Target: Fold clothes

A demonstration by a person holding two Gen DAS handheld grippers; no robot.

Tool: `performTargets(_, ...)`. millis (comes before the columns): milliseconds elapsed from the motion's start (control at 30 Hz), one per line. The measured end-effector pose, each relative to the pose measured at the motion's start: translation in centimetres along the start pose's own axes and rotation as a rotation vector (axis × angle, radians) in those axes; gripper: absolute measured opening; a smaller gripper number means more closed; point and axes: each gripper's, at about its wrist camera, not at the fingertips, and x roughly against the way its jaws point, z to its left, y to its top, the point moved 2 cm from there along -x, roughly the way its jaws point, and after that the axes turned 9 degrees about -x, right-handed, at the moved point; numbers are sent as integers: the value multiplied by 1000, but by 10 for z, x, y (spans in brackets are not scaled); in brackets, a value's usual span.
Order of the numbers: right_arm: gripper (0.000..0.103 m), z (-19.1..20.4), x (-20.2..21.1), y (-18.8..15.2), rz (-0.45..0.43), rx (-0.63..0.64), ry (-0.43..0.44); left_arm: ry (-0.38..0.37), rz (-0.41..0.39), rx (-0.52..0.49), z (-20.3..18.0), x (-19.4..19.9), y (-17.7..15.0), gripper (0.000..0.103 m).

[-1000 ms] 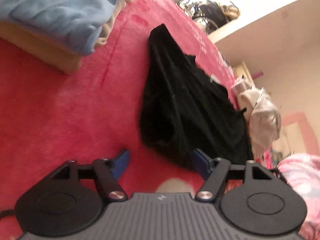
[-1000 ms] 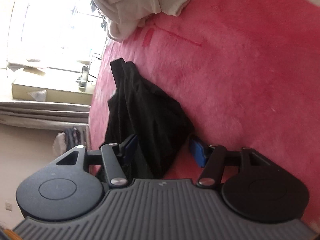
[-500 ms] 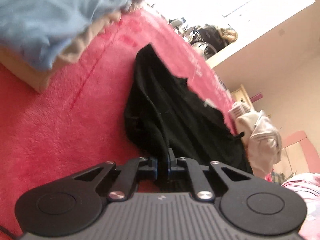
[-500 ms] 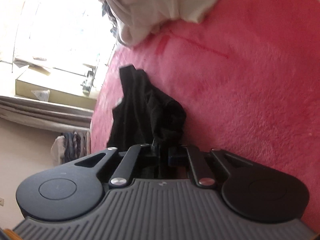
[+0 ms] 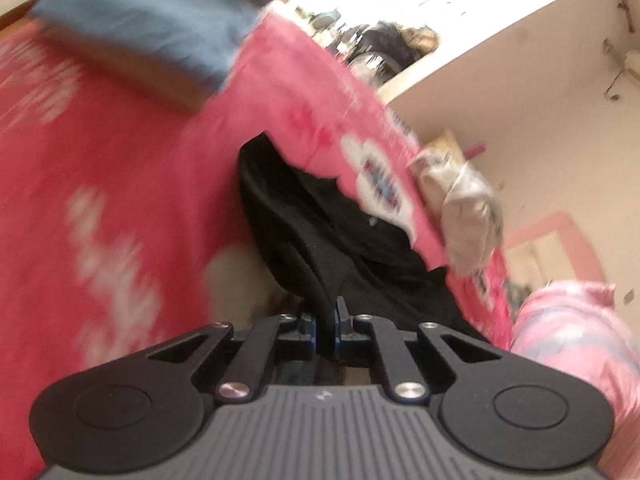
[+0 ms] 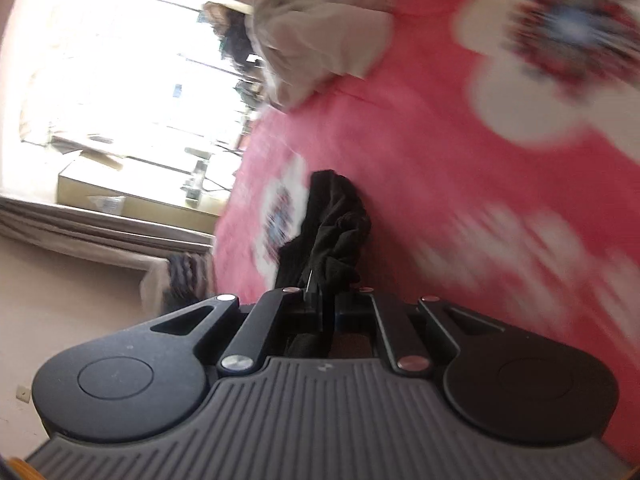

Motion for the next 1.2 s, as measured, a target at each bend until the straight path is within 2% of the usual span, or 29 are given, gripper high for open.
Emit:
performTargets(100, 8, -30, 18, -23, 25, -10, -105, 62, 97, -39, 11, 0, -32, 16)
performTargets(167, 14, -45, 23, -29, 0, -1, -220, 148, 133, -105, 13, -1, -42, 31)
performTargets(200, 18, -49, 25, -29, -15, -9, -271, 175, 129, -136, 12, 2, -44, 35)
performTargets(267, 38, -46, 33, -30, -48, 4, -260, 225, 109, -197, 9, 12, -45, 49)
performTargets(300, 45, -41, 39, -31, -74, 32, -243, 254, 92, -215, 7, 19, -43, 52)
performTargets(333, 57, -35, 45, -34, -106, 75, -243, 282, 70, -229, 5, 26, -41, 56)
performTargets(400, 59, -22, 54, -40, -167, 176, -274, 320, 30, -255, -1, 40, -33, 59)
performTargets(533, 60, -3, 55, -52, -233, 353, -289, 387, -40, -320, -19, 54, -7, 71)
performTargets(600, 60, 10, 52, -60, -261, 468, -295, 442, -73, -371, -30, 54, 10, 72)
performTargets(633, 64, 16, 50, -64, -275, 525, -297, 468, -89, -396, -35, 53, 17, 72)
performTargets(700, 74, 30, 50, -77, -303, 660, -289, 494, -119, -442, -47, 46, 30, 75)
performTargets(733, 84, 37, 51, -85, -316, 737, -277, 501, -132, -459, -52, 39, 35, 76)
performTargets(833, 98, 53, 51, -108, -320, 923, -242, 489, -143, -492, -60, 17, 41, 76)
performTargets(1000, 102, 69, 35, -127, -260, 1016, -217, 448, -97, -522, -56, -23, 38, 76)
performTargets(1100, 102, 79, 24, -138, -281, 1083, -231, 445, -74, -537, -45, -42, 40, 76)
performTargets(1200, 102, 89, 13, -145, -275, 1133, -150, 455, -71, -554, -32, -55, 47, 76)
